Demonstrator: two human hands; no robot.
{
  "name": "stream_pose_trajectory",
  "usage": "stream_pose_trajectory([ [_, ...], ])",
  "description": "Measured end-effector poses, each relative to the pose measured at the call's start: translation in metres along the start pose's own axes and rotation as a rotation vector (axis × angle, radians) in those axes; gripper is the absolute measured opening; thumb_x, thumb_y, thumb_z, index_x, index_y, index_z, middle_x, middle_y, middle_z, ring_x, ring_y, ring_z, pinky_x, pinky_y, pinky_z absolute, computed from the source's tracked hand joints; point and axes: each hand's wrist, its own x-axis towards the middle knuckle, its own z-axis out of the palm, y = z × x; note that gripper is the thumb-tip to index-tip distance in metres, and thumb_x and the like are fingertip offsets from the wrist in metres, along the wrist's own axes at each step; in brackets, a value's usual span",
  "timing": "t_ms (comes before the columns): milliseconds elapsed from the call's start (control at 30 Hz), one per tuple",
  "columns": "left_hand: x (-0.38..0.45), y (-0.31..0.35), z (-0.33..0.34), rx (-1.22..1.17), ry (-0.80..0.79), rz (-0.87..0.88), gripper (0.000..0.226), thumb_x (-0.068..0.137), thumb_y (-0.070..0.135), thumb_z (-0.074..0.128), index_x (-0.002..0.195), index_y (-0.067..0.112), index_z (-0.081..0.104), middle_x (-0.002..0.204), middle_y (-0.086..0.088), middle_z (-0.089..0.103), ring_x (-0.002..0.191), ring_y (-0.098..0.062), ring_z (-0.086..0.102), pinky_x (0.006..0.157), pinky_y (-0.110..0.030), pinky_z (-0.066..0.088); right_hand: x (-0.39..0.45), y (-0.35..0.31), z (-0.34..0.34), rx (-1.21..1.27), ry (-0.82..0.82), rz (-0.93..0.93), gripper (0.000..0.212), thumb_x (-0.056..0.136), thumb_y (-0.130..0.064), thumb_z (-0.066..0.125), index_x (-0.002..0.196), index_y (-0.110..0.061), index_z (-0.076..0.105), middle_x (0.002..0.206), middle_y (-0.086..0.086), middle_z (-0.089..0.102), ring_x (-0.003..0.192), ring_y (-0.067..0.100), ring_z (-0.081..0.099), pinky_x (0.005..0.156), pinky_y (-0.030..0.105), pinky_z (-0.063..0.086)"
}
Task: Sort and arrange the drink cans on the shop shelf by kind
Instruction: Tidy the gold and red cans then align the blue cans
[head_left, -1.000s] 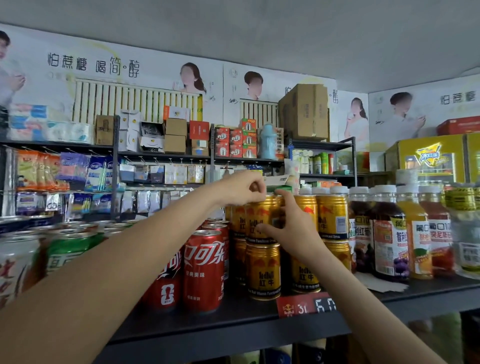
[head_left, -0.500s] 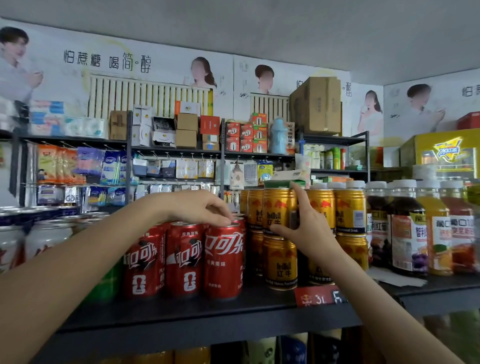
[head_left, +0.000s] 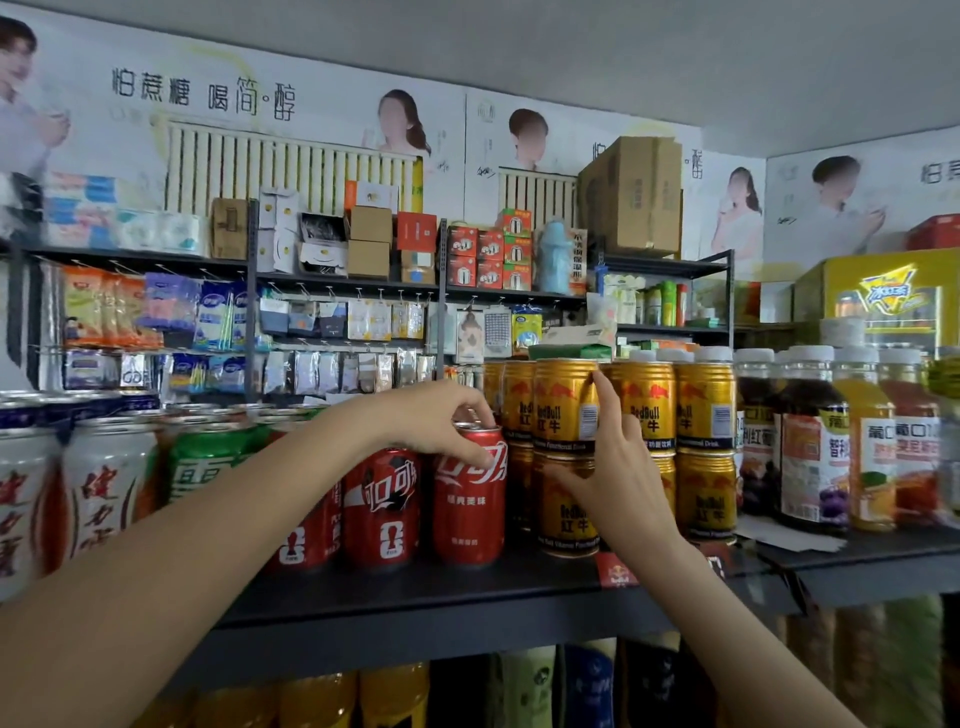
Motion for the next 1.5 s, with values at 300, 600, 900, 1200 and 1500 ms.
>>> stream_pose_trajectory([
  [300, 0.002, -0.002, 0.016, 0.232, 0.189, -0.069, 0.055, 0.077, 0.06, 0.058, 0.119, 0.024, 0.053, 0.13, 0.004, 0.053, 0.118, -0.018, 0.049, 0.095, -0.035, 0.041, -0.002, -0.006, 0.006, 0.002, 0.043, 0.058, 0.1, 0.08, -0.035, 0.071, 0.147, -0.03, -0.003, 0.123, 0.012, 0.046, 0.098, 0.025, 0.057, 0.079, 0.033, 0.05],
  [600, -0.024, -0.025, -0.022, -0.049, 0.278, -0.012, 0.029, 0.092, 0.035, 0.051, 0.106, 0.013, 0.065, 0.112, -0.002, 0.064, 0.101, -0.018, 0.059, 0.093, -0.038, 0.047, 0.003, -0.043, -0.011, -0.054, 0.19, -0.18, 0.068, 0.085, -0.033, 0.064, 0.142, -0.019, 0.028, 0.135, 0.006, 0.039, 0.122, 0.022, 0.034, 0.101, 0.033, 0.032],
  [900, -0.051, -0.054, -0.026, 0.125, -0.046, -0.103, 0.054, 0.08, 0.033, 0.068, 0.128, 0.029, 0.043, 0.133, 0.003, 0.05, 0.116, -0.015, 0.051, 0.083, -0.026, 0.043, 0.008, -0.077, 0.023, -0.228, -0.314, -0.242, 0.07, 0.08, -0.051, 0.062, 0.139, -0.027, 0.032, 0.141, -0.008, 0.041, 0.132, 0.014, 0.031, 0.112, 0.036, 0.012],
  [1200, -0.048, -0.062, -0.02, 0.003, 0.045, -0.049, 0.053, 0.074, 0.034, 0.074, 0.121, 0.033, 0.049, 0.133, 0.002, 0.049, 0.124, -0.017, 0.045, 0.096, -0.033, 0.038, 0.016, -0.078, 0.012, -0.383, -0.352, -0.258, 0.066, 0.079, -0.048, 0.065, 0.133, -0.023, 0.035, 0.136, -0.007, 0.046, 0.128, 0.015, 0.039, 0.115, 0.037, 0.007],
  [1500, -0.037, -0.062, -0.034, -0.117, -0.07, 0.024, 0.042, 0.081, 0.033, 0.067, 0.12, 0.023, 0.054, 0.126, 0.003, 0.055, 0.117, -0.013, 0.051, 0.103, -0.033, 0.04, 0.078, -0.095, -0.001, -0.239, -0.364, -0.281, 0.021, 0.088, -0.022, 0.06, 0.107, -0.013, 0.067, 0.106, 0.002, 0.066, 0.087, 0.011, 0.057, 0.076, 0.02, 0.044],
])
